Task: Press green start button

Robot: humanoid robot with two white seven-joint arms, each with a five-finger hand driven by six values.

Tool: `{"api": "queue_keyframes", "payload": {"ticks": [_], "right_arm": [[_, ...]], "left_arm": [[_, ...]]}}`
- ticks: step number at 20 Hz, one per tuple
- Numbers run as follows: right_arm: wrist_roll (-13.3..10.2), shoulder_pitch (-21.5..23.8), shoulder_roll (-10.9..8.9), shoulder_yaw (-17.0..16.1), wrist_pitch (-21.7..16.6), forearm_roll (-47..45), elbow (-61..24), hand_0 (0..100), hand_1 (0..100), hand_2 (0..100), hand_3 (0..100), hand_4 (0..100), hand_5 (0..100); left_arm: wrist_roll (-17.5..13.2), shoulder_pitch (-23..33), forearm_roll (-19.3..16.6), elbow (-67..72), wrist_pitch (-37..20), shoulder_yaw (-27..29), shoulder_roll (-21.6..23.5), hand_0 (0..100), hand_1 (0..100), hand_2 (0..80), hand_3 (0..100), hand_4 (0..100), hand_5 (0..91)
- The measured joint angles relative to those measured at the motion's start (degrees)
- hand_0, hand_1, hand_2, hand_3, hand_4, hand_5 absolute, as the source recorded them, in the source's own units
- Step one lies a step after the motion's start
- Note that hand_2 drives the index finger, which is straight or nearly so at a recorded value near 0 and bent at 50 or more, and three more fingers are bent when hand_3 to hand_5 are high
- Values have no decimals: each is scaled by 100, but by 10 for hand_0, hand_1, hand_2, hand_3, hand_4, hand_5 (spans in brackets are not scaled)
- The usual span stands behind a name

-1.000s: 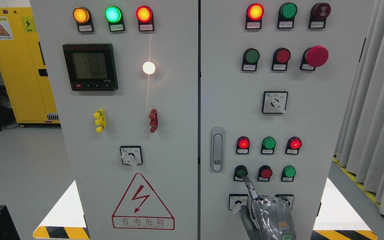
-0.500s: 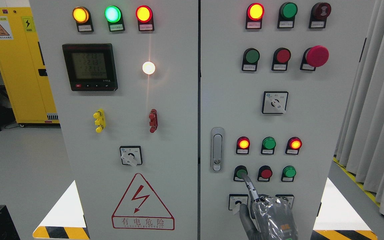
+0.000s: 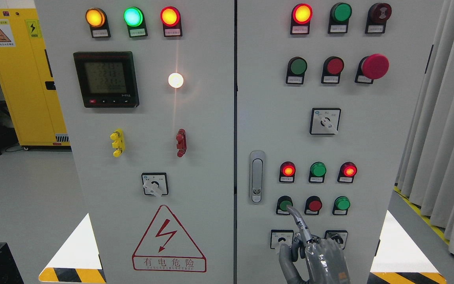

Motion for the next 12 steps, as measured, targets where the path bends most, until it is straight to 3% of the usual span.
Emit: {"api": "queue_keyframes", "payload": {"ticks": [2,4,5,12], "right_arm": [[198,113,-4,33,-54,-683,-55,840,786,0,98,170,150],[348,269,-9,94,-93,-1256,-104,840,781,0,85,139,122],[374,324,-11,125,-122,-1505,-133,897,753,0,0,21,7],[493,559,-20,323,-156,-2641,-284,805,716,0,0,0,0]], "left_arm": [[0,0,0,0,0,1,0,120,556,0,0,0,0],[0,0,0,0,0,0,0,120,556,0,0,0,0],[0,0,0,0,0,0,0,120,556,0,0,0,0],[0,0,0,0,0,1,0,120,556,0,0,0,0]]}}
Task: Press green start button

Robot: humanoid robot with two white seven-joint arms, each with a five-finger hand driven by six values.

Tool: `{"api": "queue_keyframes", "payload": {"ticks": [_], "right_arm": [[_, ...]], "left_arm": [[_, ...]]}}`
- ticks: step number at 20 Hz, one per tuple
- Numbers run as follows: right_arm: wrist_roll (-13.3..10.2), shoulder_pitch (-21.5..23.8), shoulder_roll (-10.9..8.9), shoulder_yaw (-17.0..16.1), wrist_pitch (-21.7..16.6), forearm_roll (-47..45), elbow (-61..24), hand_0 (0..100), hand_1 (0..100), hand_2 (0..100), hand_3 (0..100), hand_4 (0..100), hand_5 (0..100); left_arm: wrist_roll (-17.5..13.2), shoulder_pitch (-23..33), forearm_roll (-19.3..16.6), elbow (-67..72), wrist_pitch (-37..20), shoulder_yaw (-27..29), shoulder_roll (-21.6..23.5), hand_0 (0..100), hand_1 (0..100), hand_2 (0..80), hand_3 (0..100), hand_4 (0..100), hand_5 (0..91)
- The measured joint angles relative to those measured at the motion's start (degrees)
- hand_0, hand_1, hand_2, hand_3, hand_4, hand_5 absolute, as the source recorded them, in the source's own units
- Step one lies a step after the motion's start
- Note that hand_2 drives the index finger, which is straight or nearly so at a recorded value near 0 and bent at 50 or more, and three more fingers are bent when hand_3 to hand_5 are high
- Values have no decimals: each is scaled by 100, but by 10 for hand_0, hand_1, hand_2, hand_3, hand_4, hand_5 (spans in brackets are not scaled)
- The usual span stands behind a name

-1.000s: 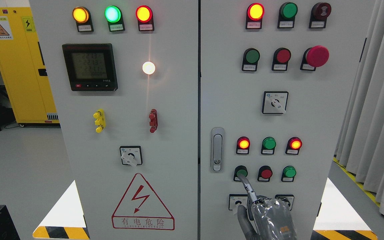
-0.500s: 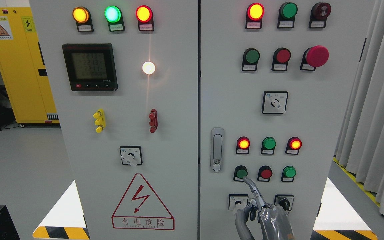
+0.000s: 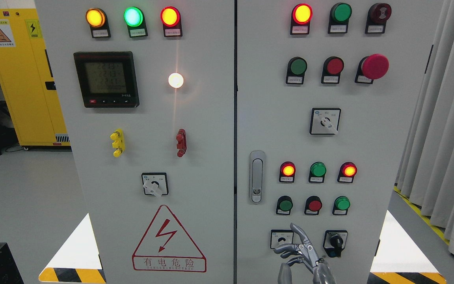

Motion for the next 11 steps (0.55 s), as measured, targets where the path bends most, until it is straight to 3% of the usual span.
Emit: {"api": "queue_keyframes", "payload": {"ticks": [11], "right_arm": [[10,80,-12,166,-1,-426,-131,727,711,0,0,0,0]], "left_arm": [[0,2,-1,0,0,1,1,120,556,0,0,0,0]]}}
